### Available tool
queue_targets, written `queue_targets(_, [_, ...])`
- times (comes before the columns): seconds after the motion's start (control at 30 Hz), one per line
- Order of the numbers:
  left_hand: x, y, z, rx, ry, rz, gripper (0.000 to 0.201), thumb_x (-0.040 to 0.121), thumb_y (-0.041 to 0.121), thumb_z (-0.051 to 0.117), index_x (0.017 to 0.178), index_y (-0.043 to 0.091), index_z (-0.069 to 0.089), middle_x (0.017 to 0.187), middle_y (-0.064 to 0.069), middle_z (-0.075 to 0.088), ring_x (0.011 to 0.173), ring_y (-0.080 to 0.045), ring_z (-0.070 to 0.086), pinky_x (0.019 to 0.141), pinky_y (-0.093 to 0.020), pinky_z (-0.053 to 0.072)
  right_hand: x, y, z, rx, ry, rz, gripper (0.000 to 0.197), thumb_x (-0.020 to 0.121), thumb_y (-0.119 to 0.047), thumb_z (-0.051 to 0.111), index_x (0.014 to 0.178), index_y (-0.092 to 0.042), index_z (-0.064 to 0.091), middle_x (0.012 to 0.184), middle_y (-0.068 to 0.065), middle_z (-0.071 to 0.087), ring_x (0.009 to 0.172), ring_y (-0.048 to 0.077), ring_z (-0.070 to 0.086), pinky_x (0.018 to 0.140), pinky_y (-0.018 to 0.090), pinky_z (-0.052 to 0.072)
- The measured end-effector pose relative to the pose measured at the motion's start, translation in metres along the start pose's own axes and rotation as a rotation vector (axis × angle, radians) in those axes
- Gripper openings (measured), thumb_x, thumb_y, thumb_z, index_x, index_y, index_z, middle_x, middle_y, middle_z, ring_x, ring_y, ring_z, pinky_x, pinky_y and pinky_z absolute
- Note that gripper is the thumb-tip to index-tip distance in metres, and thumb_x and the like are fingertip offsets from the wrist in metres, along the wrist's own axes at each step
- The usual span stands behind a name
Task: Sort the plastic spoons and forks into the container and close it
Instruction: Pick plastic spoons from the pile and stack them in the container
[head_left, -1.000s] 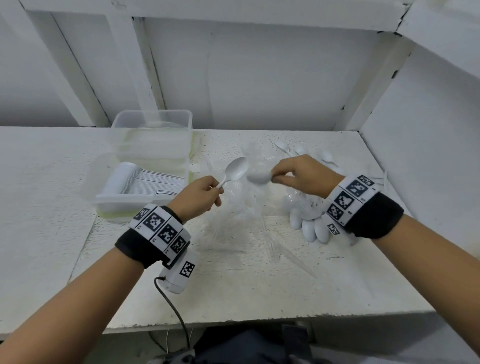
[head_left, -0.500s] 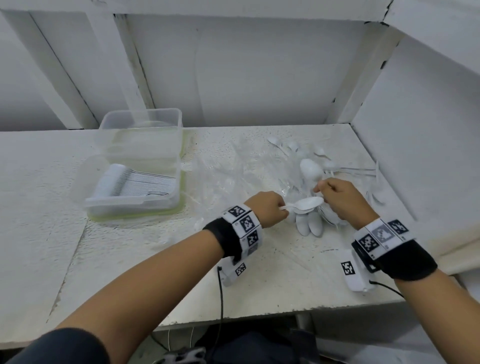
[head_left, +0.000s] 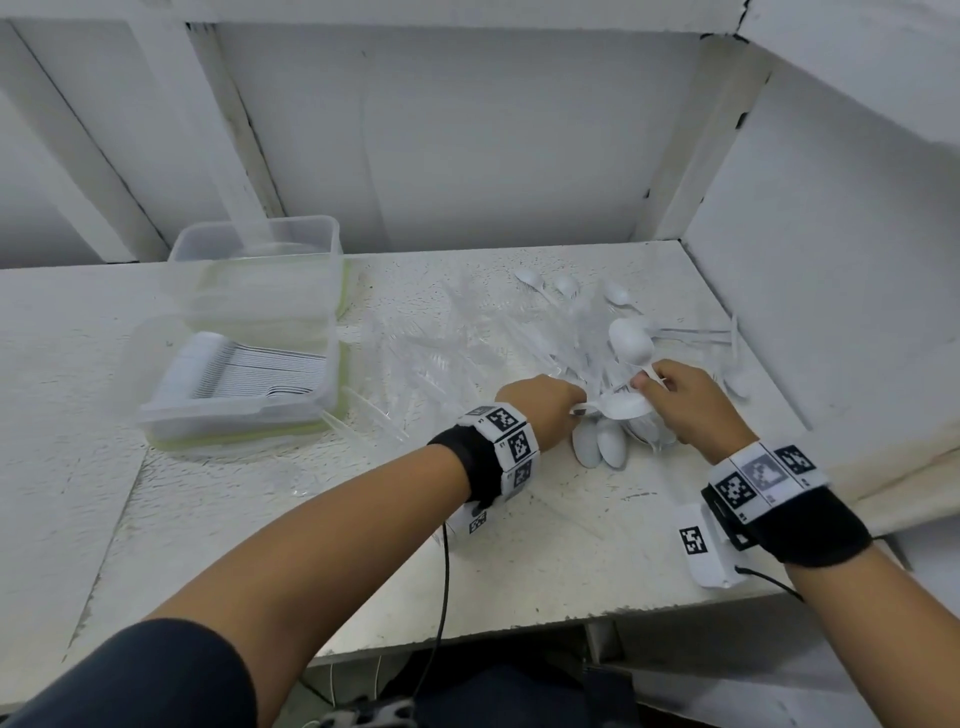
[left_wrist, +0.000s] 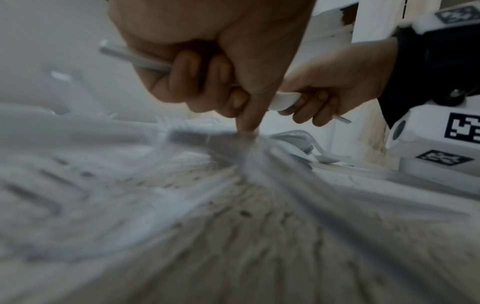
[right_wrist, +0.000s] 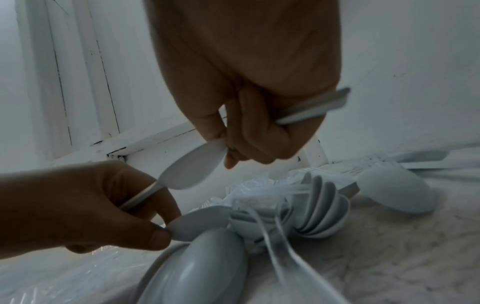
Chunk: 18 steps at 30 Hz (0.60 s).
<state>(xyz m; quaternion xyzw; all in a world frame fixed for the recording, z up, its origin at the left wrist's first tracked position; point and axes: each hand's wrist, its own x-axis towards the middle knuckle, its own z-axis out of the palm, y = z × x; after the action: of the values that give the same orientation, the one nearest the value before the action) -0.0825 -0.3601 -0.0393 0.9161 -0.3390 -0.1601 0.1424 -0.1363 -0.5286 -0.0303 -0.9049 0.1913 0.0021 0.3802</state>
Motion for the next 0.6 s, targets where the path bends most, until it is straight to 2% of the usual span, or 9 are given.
queue_targets(0.07, [-0.001, -0.002, -0.003, -0.022, 0.015, 0.000, 0.027, 0.097, 0.027, 0.042, 0.111, 0.016, 0.062, 0.104, -0.006, 0.064, 0.095, -0.024, 0.059, 0.066, -0.027, 0.036, 0.000, 0.000, -0.001, 0.044, -0.001, -0.002, 0.028, 0.093, -0.024, 0.049, 0.069, -0.011, 0.045, 0.063, 0.001, 0.041, 0.056, 0.016, 0.035, 0.053, 0.024, 0.027])
queue_targets(0.13, [-0.002, -0.005, -0.009, -0.117, 0.029, -0.008, 0.025, 0.095, 0.026, 0.047, 0.110, 0.014, 0.064, 0.102, -0.006, 0.065, 0.087, -0.021, 0.058, 0.066, -0.026, 0.037, 0.000, -0.003, -0.003, 0.138, 0.004, 0.025, 0.022, 0.094, -0.024, 0.048, 0.078, -0.009, 0.053, 0.065, 0.003, 0.044, 0.053, 0.015, 0.035, 0.051, 0.023, 0.027])
queue_targets(0.2, [-0.006, -0.009, -0.020, -0.249, 0.042, -0.023, 0.023, 0.093, 0.025, 0.051, 0.105, 0.011, 0.065, 0.092, -0.005, 0.064, 0.077, -0.017, 0.054, 0.061, -0.024, 0.037, 0.000, -0.007, -0.005, 0.259, 0.014, 0.068, 0.022, 0.096, -0.023, 0.044, 0.081, -0.012, 0.056, 0.065, 0.003, 0.047, 0.048, 0.014, 0.033, 0.046, 0.022, 0.026])
queue_targets(0.27, [-0.013, -0.013, -0.035, -0.361, 0.068, -0.039, 0.021, 0.092, 0.024, 0.053, 0.100, 0.008, 0.064, 0.080, -0.002, 0.057, 0.068, -0.013, 0.049, 0.056, -0.021, 0.035, -0.002, -0.010, -0.005, 0.304, 0.020, 0.074, 0.023, 0.098, -0.024, 0.040, 0.084, -0.016, 0.056, 0.064, 0.002, 0.047, 0.048, 0.013, 0.034, 0.046, 0.022, 0.026])
queue_targets(0.33, [-0.023, -0.017, -0.051, -0.482, 0.113, -0.056, 0.016, 0.093, 0.022, 0.052, 0.094, 0.009, 0.061, 0.076, 0.000, 0.052, 0.062, -0.010, 0.045, 0.055, -0.020, 0.034, -0.004, -0.011, -0.003, 0.194, 0.018, 0.020, 0.024, 0.098, -0.025, 0.038, 0.087, -0.015, 0.057, 0.066, 0.002, 0.048, 0.053, 0.014, 0.037, 0.050, 0.024, 0.028])
queue_targets(0.43, [-0.040, -0.030, -0.071, -0.767, 0.197, -0.137, 0.016, 0.095, 0.018, 0.045, 0.081, 0.014, 0.052, 0.067, 0.003, 0.042, 0.054, -0.008, 0.035, 0.044, -0.015, 0.029, -0.010, -0.008, 0.003, -0.059, -0.039, -0.088, 0.023, 0.096, -0.026, 0.044, 0.082, -0.010, 0.054, 0.072, 0.005, 0.053, 0.067, 0.020, 0.047, 0.058, 0.028, 0.033])
queue_targets(0.5, [-0.051, -0.041, -0.080, -0.941, 0.290, -0.197, 0.021, 0.095, 0.015, 0.040, 0.076, 0.016, 0.048, 0.066, 0.001, 0.039, 0.055, -0.010, 0.032, 0.043, -0.018, 0.025, -0.013, -0.006, 0.005, -0.175, -0.135, -0.127, 0.013, 0.092, -0.022, 0.051, 0.093, -0.014, 0.060, 0.085, 0.005, 0.061, 0.078, 0.021, 0.054, 0.064, 0.028, 0.038])
queue_targets(0.53, [-0.056, -0.047, -0.083, -0.998, 0.340, -0.217, 0.021, 0.095, 0.015, 0.037, 0.077, 0.016, 0.047, 0.069, -0.002, 0.043, 0.056, -0.010, 0.033, 0.044, -0.020, 0.025, -0.016, -0.005, 0.006, -0.269, -0.195, -0.143, 0.016, 0.089, -0.021, 0.055, 0.103, -0.018, 0.061, 0.092, 0.004, 0.060, 0.082, 0.020, 0.055, 0.067, 0.029, 0.040])
queue_targets(0.6, [-0.064, -0.056, -0.086, -1.075, 0.423, -0.234, 0.020, 0.095, 0.013, 0.033, 0.079, 0.018, 0.044, 0.084, -0.006, 0.062, 0.055, -0.010, 0.037, 0.043, -0.021, 0.027, -0.019, -0.003, 0.007, -0.525, -0.305, -0.169, 0.037, 0.085, -0.025, 0.057, 0.122, -0.025, 0.054, 0.098, 0.002, 0.050, 0.087, 0.020, 0.054, 0.073, 0.031, 0.044])
